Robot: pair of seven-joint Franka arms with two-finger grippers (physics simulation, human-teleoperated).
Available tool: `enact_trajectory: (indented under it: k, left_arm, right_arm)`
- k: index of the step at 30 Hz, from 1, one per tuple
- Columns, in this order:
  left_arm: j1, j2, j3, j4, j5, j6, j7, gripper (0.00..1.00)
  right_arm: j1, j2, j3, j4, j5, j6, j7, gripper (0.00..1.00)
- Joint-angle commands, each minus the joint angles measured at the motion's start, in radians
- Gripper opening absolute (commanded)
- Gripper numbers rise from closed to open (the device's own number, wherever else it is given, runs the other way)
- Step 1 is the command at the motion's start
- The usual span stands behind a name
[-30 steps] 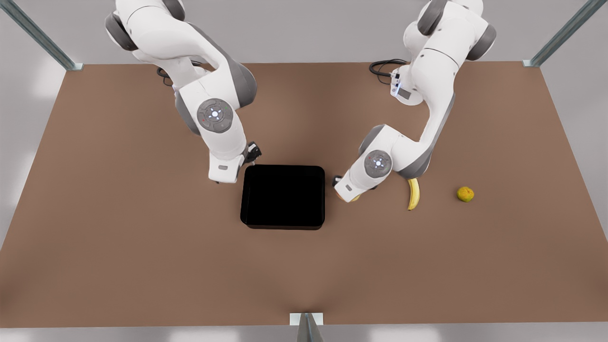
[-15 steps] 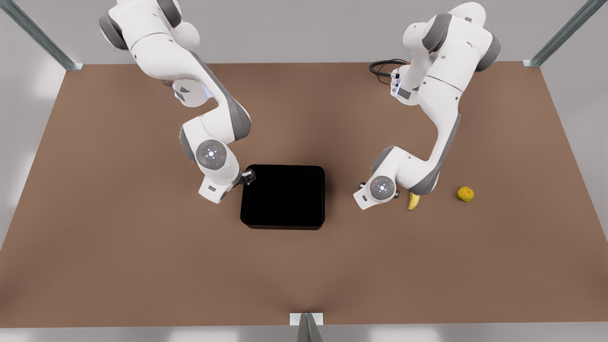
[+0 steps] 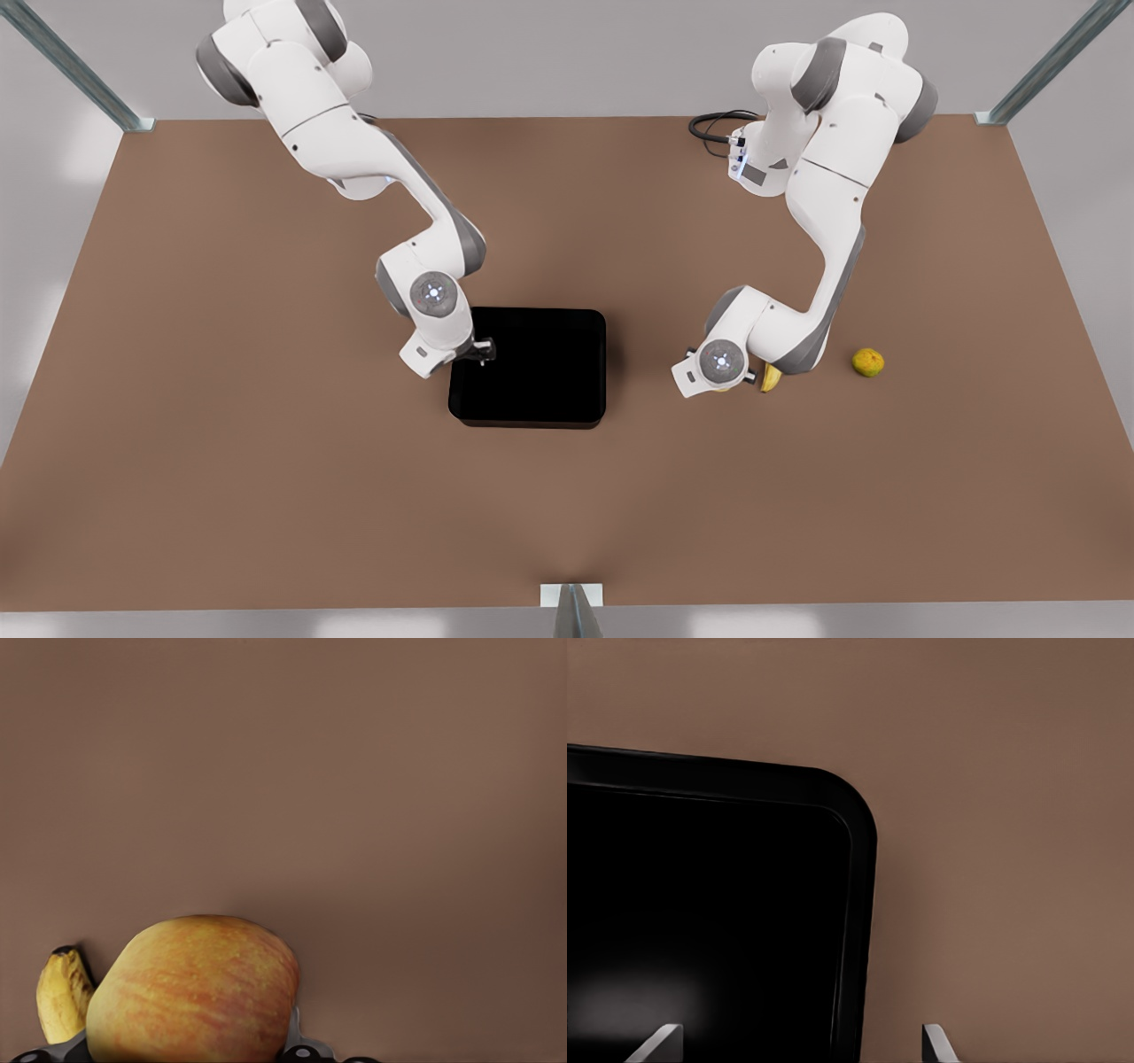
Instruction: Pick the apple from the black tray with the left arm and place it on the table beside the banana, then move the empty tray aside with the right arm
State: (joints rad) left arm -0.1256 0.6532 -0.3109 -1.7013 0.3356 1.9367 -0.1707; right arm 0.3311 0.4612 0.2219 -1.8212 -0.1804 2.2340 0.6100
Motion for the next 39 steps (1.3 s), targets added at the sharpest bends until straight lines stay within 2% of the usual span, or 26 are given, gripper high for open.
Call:
enact_trajectory:
  k: [1,8,17,21,24,26,27,28,29,31,33,37,39]
  left_arm:
    - [0.003,0.02,0.0,0.0,0.02,0.018,0.076,1.0]
    - [0.003,0.048,0.0,0.0,0.03,0.065,0.083,1.0]
    - [0.012,0.037,0.0,0.002,0.03,0.062,0.105,1.0]
    - [0.024,0.0,-0.007,0.003,0.019,-0.03,0.115,1.0]
    - [0.024,-0.004,-0.01,0.0,0.017,-0.042,0.115,1.0]
    - [0.026,-0.001,-0.01,0.0,0.017,-0.041,0.115,1.0]
    - [0.027,-0.007,-0.011,0.0,0.017,-0.044,0.125,1.0]
    - [0.041,-0.033,-0.028,0.012,-0.004,-0.045,0.132,1.0]
    - [0.05,-0.087,-0.037,0.015,-0.076,-0.05,0.129,1.0]
    - [0.054,-0.197,-0.037,0.08,-0.211,-0.205,0.128,1.0]
    - [0.054,-0.233,-0.037,0.175,-0.259,-0.367,0.132,1.0]
    - [0.182,-0.395,-0.024,0.226,-0.302,-0.576,0.125,1.0]
    - [0.213,-0.445,-0.022,0.226,-0.3,-0.611,0.129,1.0]
  right_arm:
    - [0.002,0.002,0.001,-0.006,-0.004,0.076,0.24,1.0]
    - [-0.012,0.093,0.001,-0.007,-0.004,0.127,0.206,1.0]
    - [-0.027,0.123,-0.001,-0.003,-0.005,0.142,0.171,1.0]
    - [-0.032,0.12,-0.001,-0.004,-0.004,0.142,0.162,0.7]
    - [-0.034,0.12,-0.001,-0.004,-0.002,0.142,0.157,0.58]
    - [-0.034,0.122,-0.001,-0.004,-0.002,0.142,0.155,0.55]
    - [-0.035,0.122,-0.001,-0.003,-0.002,0.142,0.155,0.5]
    - [-0.035,0.122,-0.001,-0.003,-0.001,0.142,0.155,0.4]
    - [-0.037,0.122,-0.001,-0.003,-0.001,0.142,0.155,0.36]
    - [-0.041,0.123,-0.001,-0.001,-0.001,0.142,0.155,0.25]
    - [-0.041,0.125,0.001,0.003,0.006,0.142,0.142,0.2]
    - [-0.04,0.126,0.016,0.008,0.03,0.142,0.137,0.08]
    - [-0.041,0.123,0.02,0.017,0.059,0.141,0.116,0.04]
